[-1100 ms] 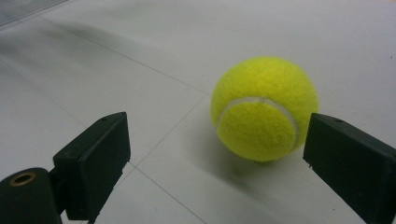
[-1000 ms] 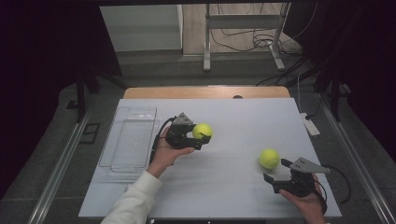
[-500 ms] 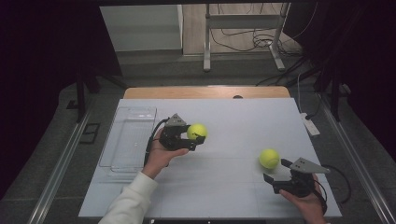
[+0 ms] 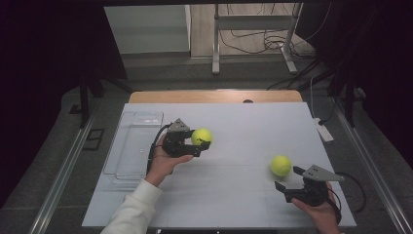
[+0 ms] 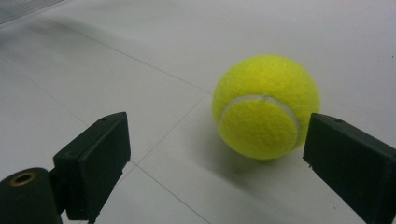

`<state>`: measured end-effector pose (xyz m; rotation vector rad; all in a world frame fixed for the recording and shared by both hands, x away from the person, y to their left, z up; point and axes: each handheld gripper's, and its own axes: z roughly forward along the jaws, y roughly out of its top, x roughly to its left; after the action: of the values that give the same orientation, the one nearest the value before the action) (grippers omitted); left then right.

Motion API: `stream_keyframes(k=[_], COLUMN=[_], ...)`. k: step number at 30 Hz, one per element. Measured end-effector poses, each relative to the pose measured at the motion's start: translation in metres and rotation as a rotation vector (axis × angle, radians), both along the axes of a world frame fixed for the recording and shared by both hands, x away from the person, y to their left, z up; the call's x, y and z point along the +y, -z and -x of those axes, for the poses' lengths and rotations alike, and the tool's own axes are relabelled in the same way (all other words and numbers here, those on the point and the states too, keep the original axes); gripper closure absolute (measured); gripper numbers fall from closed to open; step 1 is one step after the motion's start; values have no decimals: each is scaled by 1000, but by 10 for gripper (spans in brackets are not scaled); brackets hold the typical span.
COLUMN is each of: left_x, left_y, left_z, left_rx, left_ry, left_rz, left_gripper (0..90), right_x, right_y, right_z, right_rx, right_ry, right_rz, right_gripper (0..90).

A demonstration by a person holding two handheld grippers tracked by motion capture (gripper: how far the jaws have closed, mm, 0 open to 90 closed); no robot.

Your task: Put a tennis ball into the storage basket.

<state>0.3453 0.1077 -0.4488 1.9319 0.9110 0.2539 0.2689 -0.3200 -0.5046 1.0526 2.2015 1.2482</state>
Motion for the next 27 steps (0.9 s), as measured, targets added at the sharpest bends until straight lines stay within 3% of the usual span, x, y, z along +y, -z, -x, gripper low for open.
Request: stream_keyframes(k=[27], left_x=[20], left_y=[-11], left_z=[0], left_rx=[-42], left_ry=[-64], left_rz=[27], left_gripper=[272], right_x=[0], right_y=[0], right_z=[0], right_rx=[1], right_ry=[1], right_rz=[1], right_gripper=[77])
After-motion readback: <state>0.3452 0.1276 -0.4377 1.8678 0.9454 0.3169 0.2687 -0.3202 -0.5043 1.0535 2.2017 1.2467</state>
